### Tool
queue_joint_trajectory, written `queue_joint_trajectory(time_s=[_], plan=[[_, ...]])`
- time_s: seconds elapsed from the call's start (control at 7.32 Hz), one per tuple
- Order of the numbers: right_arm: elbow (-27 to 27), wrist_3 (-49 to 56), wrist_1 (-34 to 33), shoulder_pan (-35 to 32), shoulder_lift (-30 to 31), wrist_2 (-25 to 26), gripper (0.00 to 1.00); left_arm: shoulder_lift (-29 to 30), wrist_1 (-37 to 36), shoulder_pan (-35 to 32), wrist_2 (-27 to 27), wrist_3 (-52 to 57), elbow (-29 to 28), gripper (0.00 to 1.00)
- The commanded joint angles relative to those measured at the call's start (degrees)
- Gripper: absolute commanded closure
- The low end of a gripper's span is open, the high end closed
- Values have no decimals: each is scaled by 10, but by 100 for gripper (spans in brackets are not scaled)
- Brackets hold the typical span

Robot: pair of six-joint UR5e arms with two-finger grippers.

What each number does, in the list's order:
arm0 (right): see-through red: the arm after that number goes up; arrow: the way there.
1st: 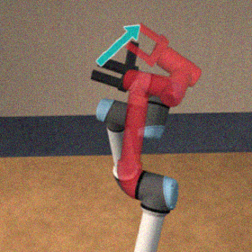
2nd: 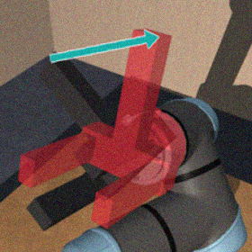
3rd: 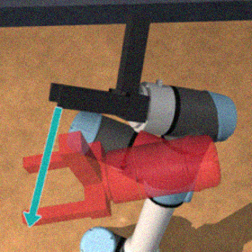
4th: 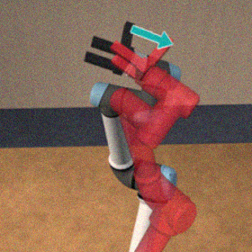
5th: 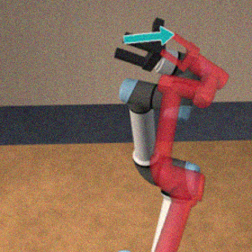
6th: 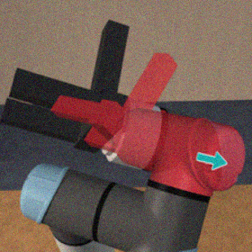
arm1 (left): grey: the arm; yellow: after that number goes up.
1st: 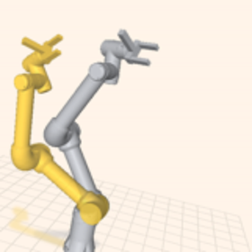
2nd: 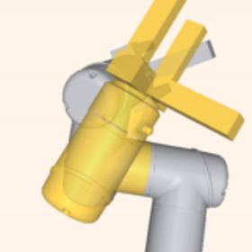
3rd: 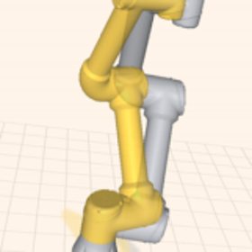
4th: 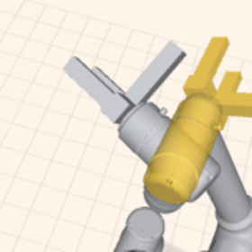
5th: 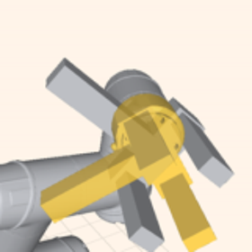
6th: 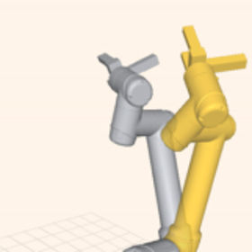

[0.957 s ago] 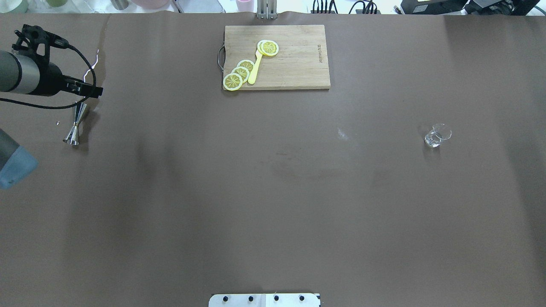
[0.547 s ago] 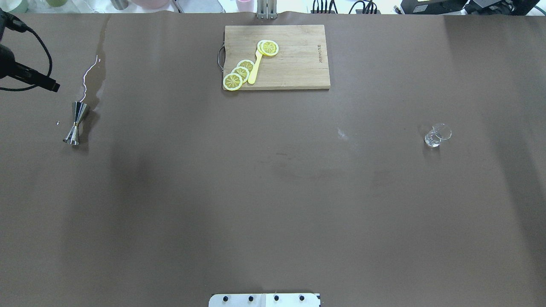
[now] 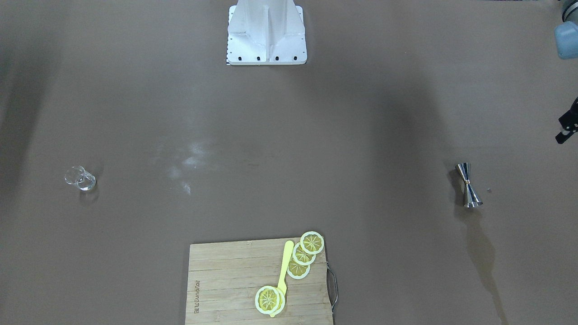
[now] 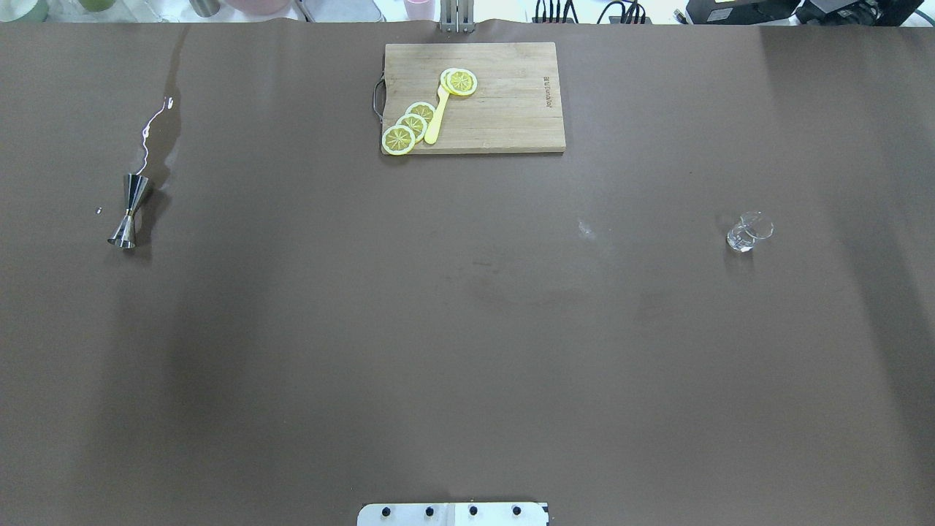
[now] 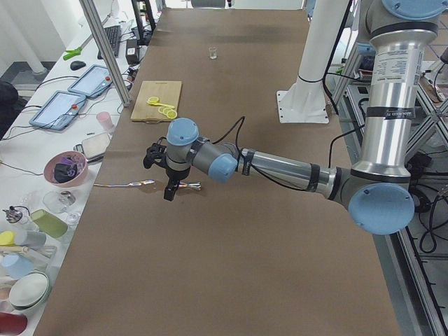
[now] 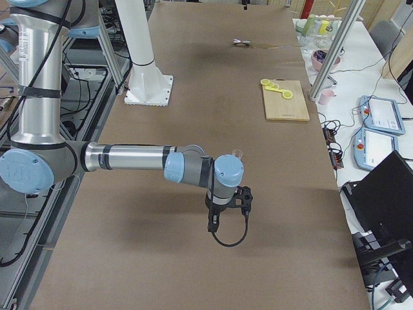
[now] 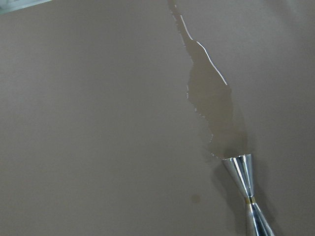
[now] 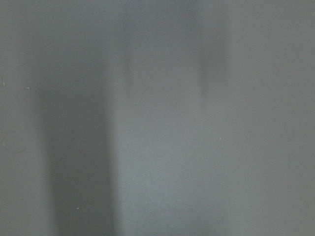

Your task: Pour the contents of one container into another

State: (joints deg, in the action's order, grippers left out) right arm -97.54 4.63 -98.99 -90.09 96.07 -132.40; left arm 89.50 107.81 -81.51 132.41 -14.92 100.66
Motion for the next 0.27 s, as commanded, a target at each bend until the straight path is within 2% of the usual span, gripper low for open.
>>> queue_joint_trajectory(time_s=[0.0,0.14], plan=[[3,-1,34,0,7,1,0,-46,-15,-34,15,7,3,2],[0,1,34,-1,6,1,0,-49,-15,-34,14,7,0,1]])
